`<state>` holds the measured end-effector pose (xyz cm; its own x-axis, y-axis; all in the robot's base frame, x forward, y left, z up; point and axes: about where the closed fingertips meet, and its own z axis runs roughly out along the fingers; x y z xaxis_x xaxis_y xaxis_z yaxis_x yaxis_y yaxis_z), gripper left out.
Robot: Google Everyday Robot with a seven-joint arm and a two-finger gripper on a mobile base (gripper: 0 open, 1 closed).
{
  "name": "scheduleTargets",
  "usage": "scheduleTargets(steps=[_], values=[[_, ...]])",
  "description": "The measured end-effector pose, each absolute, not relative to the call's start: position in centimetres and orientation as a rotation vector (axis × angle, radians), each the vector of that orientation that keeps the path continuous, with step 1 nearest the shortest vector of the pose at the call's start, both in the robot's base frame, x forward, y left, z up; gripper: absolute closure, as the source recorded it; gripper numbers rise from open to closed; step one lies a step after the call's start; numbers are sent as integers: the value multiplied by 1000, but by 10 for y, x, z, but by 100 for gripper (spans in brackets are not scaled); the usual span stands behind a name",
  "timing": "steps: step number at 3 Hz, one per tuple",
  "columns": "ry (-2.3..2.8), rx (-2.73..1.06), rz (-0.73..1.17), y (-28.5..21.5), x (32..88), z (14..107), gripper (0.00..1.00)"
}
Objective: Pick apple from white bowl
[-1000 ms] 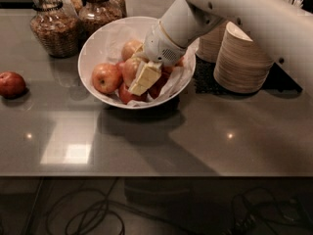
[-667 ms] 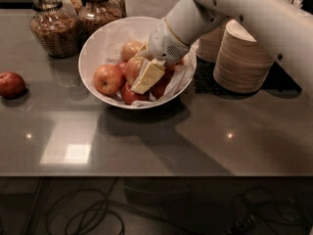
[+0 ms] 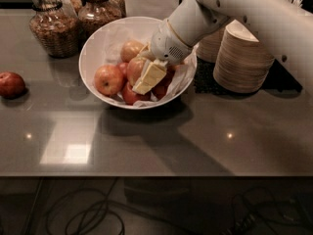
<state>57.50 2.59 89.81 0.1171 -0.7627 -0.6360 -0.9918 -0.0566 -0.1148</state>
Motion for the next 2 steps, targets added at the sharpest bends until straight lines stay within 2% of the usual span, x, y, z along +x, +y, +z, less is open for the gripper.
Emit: scheduleTargets(steps=[1, 2], values=[[1696, -1873, 565, 26, 575, 898, 100], [1635, -1900, 464, 31, 575, 949, 100]])
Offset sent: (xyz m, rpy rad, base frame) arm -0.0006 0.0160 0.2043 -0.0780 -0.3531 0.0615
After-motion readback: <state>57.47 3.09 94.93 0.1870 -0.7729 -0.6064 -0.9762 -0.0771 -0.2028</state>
